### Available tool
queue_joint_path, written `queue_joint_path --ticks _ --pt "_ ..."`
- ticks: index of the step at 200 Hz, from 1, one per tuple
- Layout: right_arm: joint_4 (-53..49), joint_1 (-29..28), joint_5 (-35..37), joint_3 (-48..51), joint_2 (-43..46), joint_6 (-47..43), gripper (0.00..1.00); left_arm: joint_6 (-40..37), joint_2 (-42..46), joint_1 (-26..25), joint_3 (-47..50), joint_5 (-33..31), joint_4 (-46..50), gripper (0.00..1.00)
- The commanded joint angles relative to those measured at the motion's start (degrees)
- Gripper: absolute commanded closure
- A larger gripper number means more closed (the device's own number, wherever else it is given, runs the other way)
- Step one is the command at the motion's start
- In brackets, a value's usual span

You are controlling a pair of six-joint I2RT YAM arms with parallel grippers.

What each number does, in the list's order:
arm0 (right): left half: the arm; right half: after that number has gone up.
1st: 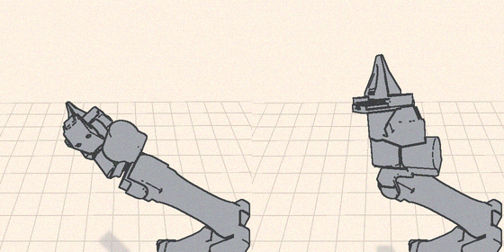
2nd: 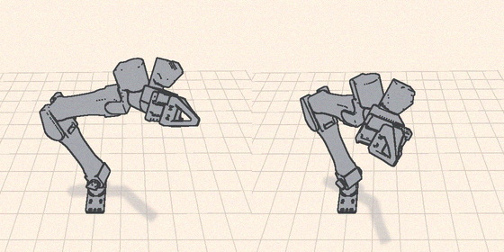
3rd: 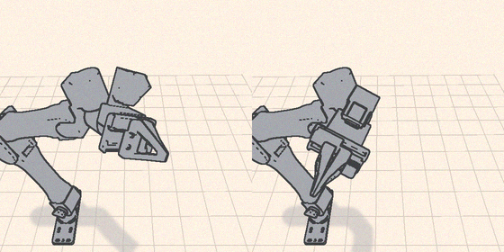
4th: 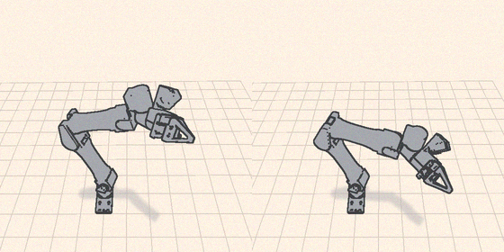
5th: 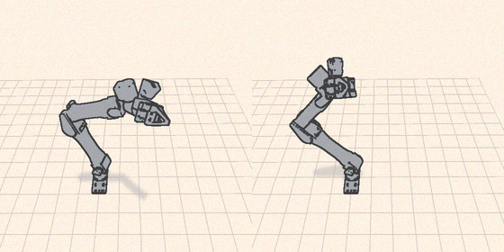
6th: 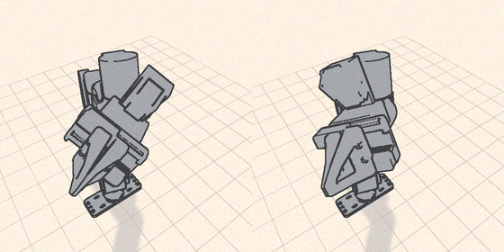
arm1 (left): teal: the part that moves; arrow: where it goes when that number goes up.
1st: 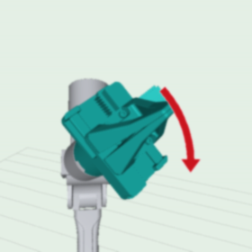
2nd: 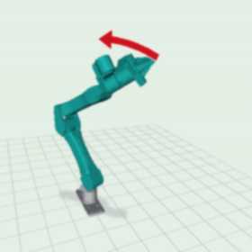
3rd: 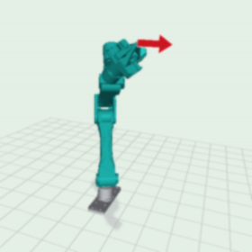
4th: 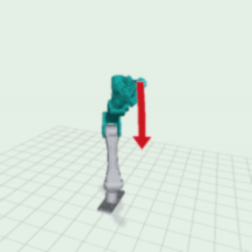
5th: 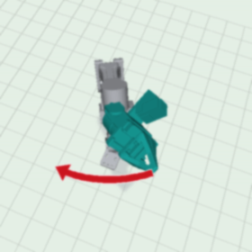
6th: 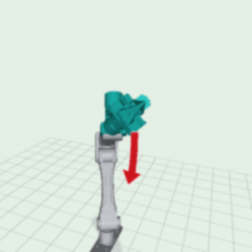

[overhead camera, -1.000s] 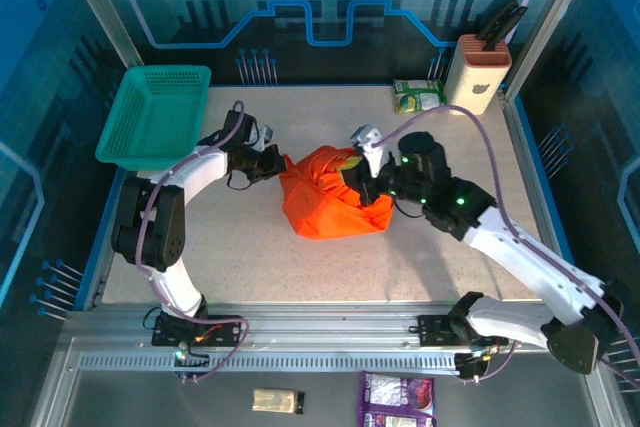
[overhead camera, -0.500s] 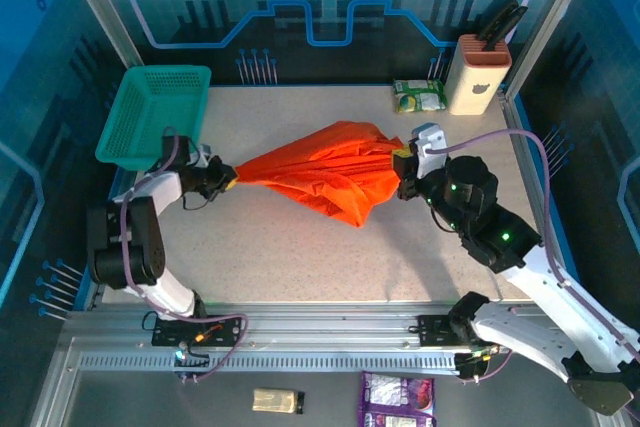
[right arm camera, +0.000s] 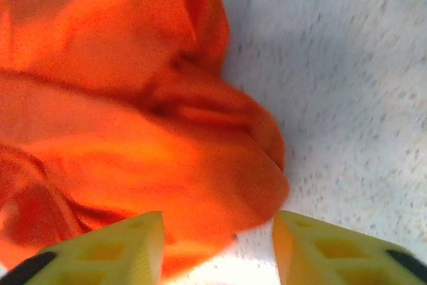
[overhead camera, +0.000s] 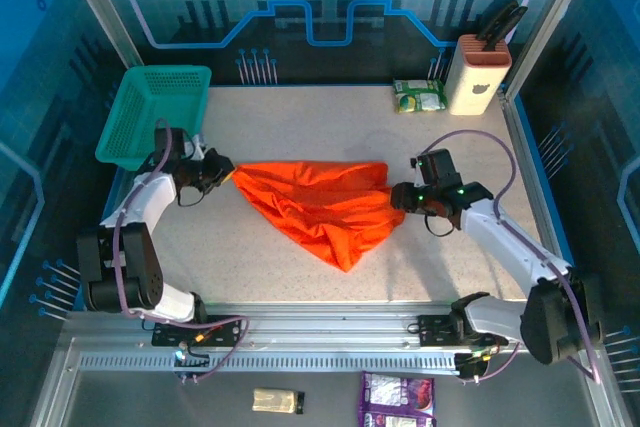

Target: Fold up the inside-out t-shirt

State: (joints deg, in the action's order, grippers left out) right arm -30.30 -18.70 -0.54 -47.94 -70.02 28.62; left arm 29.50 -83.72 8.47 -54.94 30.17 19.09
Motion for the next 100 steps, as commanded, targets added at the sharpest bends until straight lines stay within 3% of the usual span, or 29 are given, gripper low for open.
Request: queue_joint_path --ticks 1,17,40,68,100 --pt "-4.3 0.1 -3.6 -6.0 -1.0 -1.5 0.47 -5.3 0.0 -3.2 -7.2 -3.3 7.8 0.7" --pt "-5.8 0.0 -5.6 -8.6 -3.8 -4.4 0.43 -6.9 -0.9 -5.2 -11.7 -5.5 11.3 0.57" --pt "-6.0 -0.3 -8.4 -11.4 -8.2 -7.4 0.38 -8.3 -1.1 -9.3 -16.3 -8.9 15.4 0.5" --pt "-6.1 -0.5 -5.9 -15.3 -13.9 -9.2 0.36 -8.7 -1.8 -16.7 -18.9 -14.9 20.0 0.47" --pt "-7.3 -0.5 -4.7 -22.3 -23.1 -11.9 0.35 -6.2 -3.7 -27.5 -17.3 -16.7 20.2 0.45"
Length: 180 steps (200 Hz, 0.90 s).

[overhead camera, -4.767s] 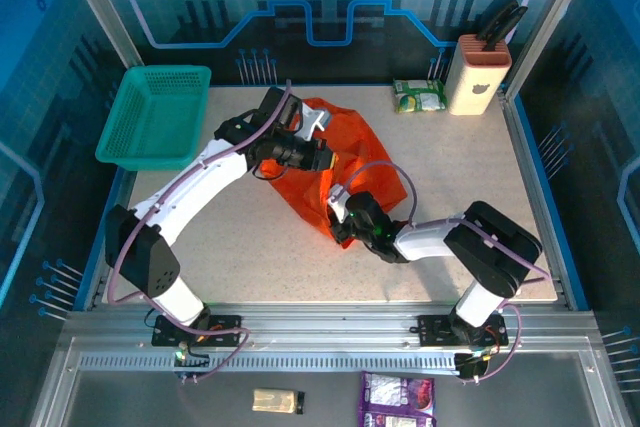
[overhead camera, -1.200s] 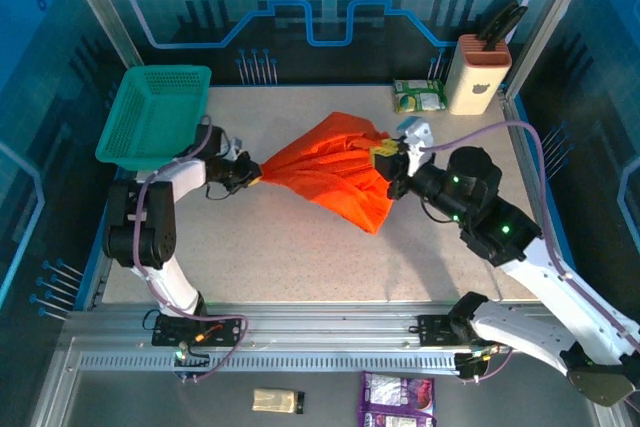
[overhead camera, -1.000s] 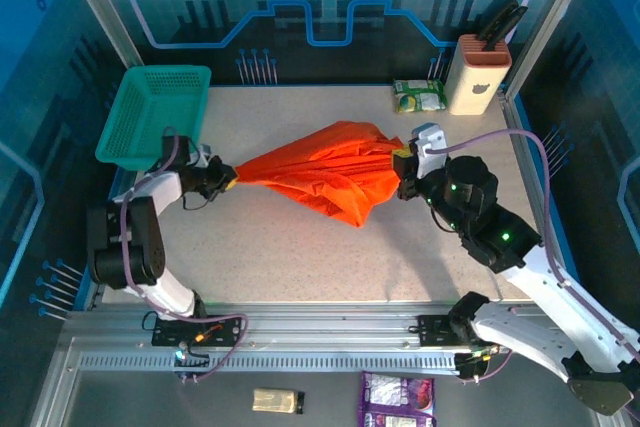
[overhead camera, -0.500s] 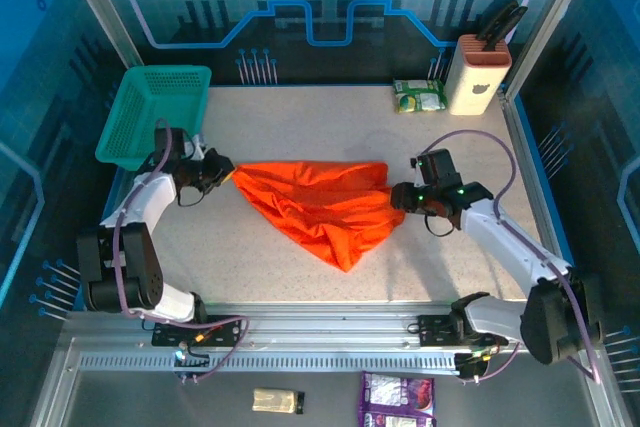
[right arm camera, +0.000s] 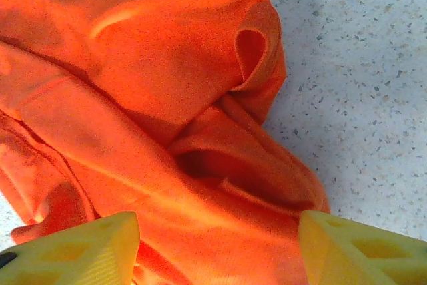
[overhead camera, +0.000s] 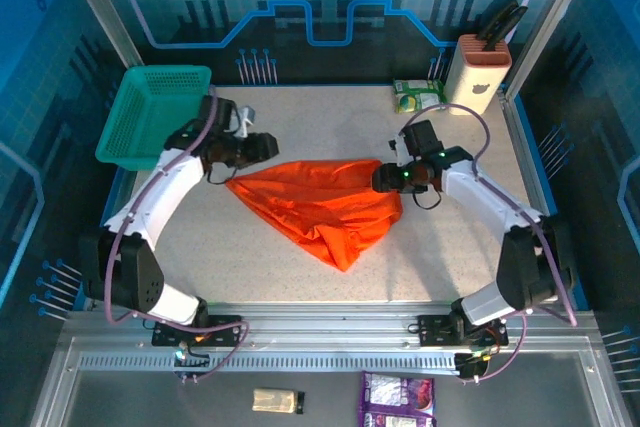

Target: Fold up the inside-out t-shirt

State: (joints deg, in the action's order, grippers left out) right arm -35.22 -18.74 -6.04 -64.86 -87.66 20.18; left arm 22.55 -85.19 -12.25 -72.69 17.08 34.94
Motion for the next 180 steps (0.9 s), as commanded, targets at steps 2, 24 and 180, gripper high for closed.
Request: queue_joint_path --ticks 2,24,180 --pt "-2.4 -0.5 0.9 -5.8 -6.1 -3.6 0.35 0.9 -2.4 -7.6 0.6 -3.6 4.2 0.45" --pt "-1.5 -0.5 1.0 -9.5 -12.1 -4.8 0.35 1.8 -6.1 -15.6 0.9 -4.0 2.9 0.43" --pt "-0.8 13.7 3.4 -11.1 -7.9 -2.1 1.0 -8.5 -19.8 -21.6 -0.2 -16.1 13.4 0.94"
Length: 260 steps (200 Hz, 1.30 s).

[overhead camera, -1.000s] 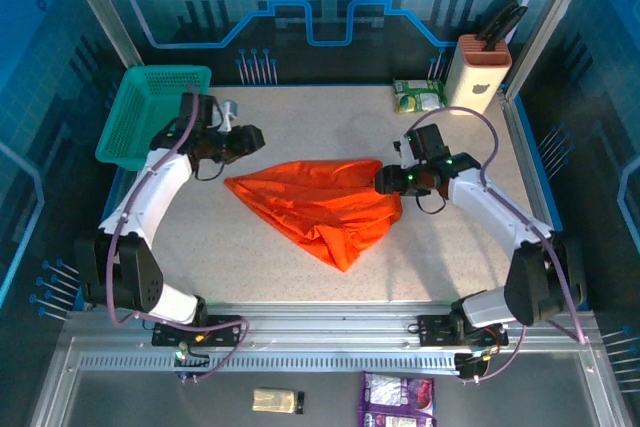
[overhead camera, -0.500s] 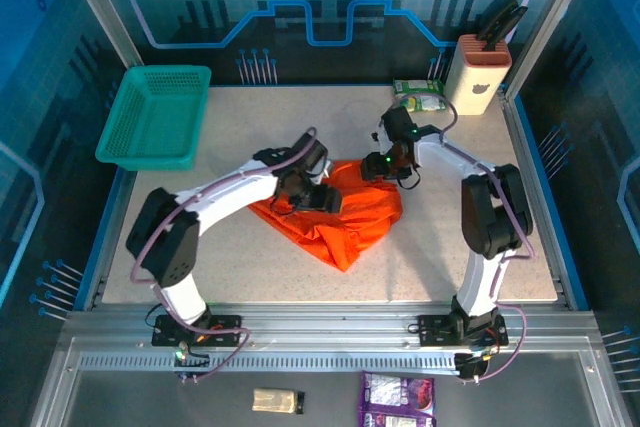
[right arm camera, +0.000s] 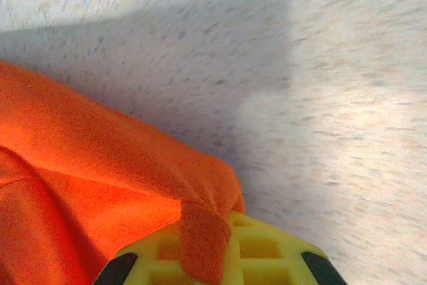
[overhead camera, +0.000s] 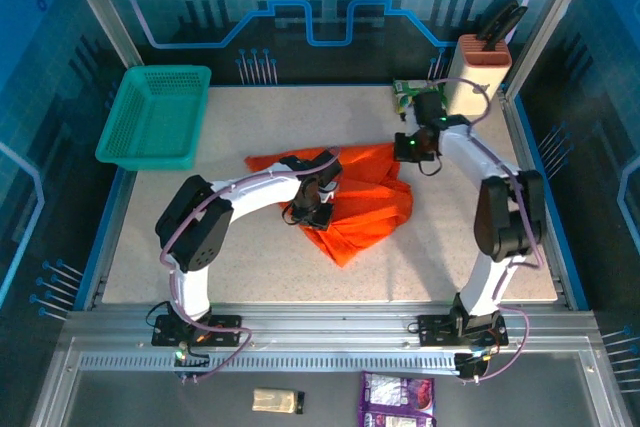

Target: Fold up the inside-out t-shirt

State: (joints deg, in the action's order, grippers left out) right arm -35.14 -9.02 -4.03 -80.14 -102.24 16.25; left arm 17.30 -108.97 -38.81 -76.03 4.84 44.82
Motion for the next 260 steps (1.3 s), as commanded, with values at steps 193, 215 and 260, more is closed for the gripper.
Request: queue_joint_path --ticks 193,215,260 --pt "-7.3 -22.9 14.0 24.6 27.8 29.2 0.3 16.2 5.1 4.2 1.8 -18.3 5.1 0.54" --pt "-6.0 -24.1 14.2 24.5 24.3 30.7 0.26 16.9 3.3 4.1 2.9 -18.4 3.9 0.54" --pt "0.4 -25.0 10.5 23.5 16.9 31.0 0.25 17.1 0.4 4.1 4.3 -19.5 3.6 0.51"
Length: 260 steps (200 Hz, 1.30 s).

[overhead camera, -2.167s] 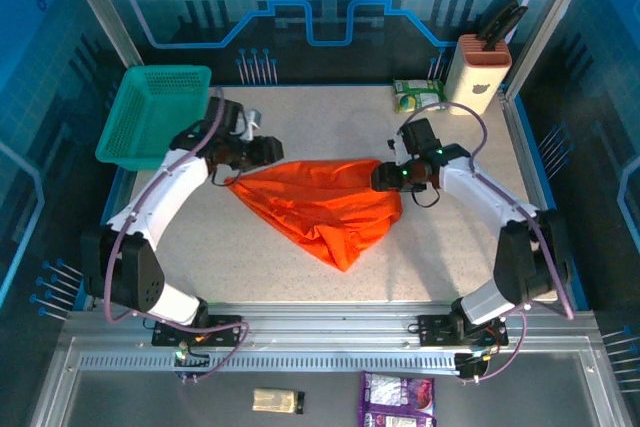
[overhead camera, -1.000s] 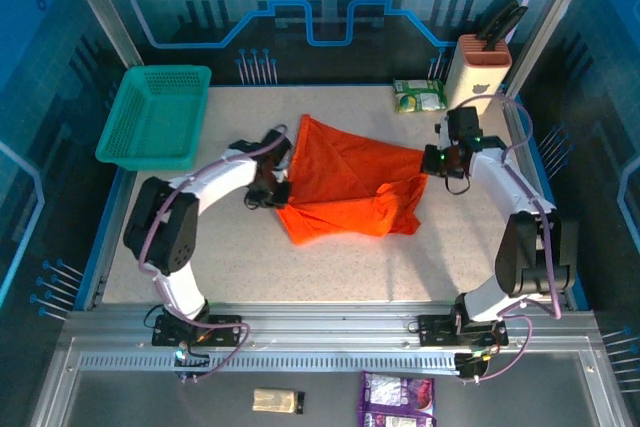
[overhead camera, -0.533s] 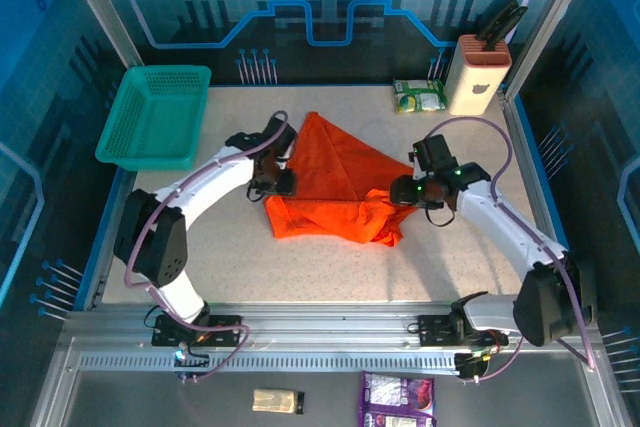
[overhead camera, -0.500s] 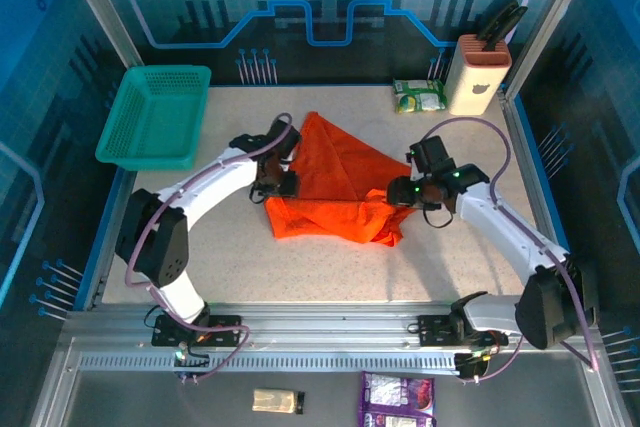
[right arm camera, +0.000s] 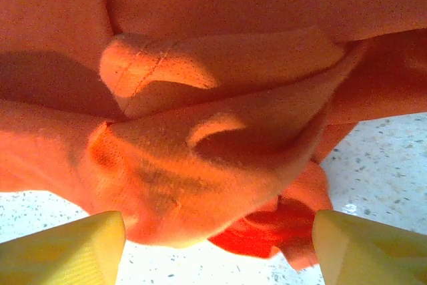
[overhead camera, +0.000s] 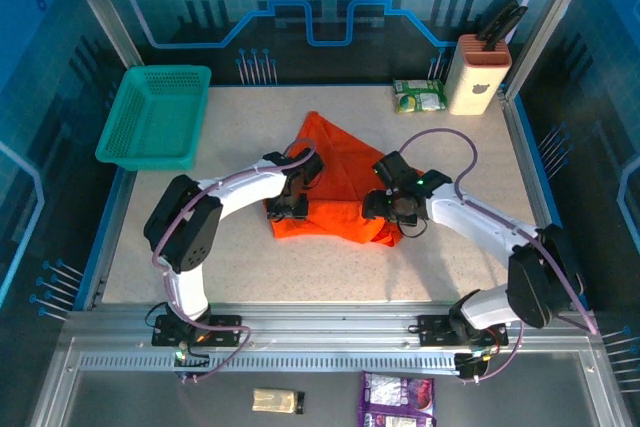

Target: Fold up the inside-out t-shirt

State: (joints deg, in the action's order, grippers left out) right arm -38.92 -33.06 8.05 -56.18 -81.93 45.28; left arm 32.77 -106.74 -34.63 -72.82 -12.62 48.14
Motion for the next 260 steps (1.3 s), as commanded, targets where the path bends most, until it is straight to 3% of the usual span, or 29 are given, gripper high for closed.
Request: queue_joint_path --ticks 1,37,74,107,172,218,260 --pt "4.2 -1.0 -1.7 -0.5 -3.6 1.9 0.25 1.6 -1.9 0.0 1.1 -2.0 0.2 0.51" --pt "5.6 -1.0 -2.5 -2.0 -7.7 1.3 0.37 1.0 -3.2 0.1 2.0 -2.2 -0.7 0.51" --pt "2.6 -0.9 0.6 -3.5 -7.9 -1.2 0.78 0.5 -4.1 0.8 2.9 -1.7 -2.1 0.53" --pt "0.5 -0.6 3.4 -4.1 -5.4 -2.4 1.0 -0.1 -3.9 1.8 3.6 -1.9 -2.5 0.62" --pt "-2.3 0.4 5.6 -6.0 -1.3 -3.7 1.0 -3.4 6.4 5.8 5.6 -6.2 -4.3 1.0" --pt "-4.5 3.6 6.8 -9.0 3.4 -6.0 1.0 -8.2 17.5 10.1 5.3 -5.2 -6.5 1.0" --pt "-7.1 7.1 7.0 -16.7 5.9 -10.1 1.0 -11.5 24.0 14.9 1.9 3.0 -7.8 0.98"
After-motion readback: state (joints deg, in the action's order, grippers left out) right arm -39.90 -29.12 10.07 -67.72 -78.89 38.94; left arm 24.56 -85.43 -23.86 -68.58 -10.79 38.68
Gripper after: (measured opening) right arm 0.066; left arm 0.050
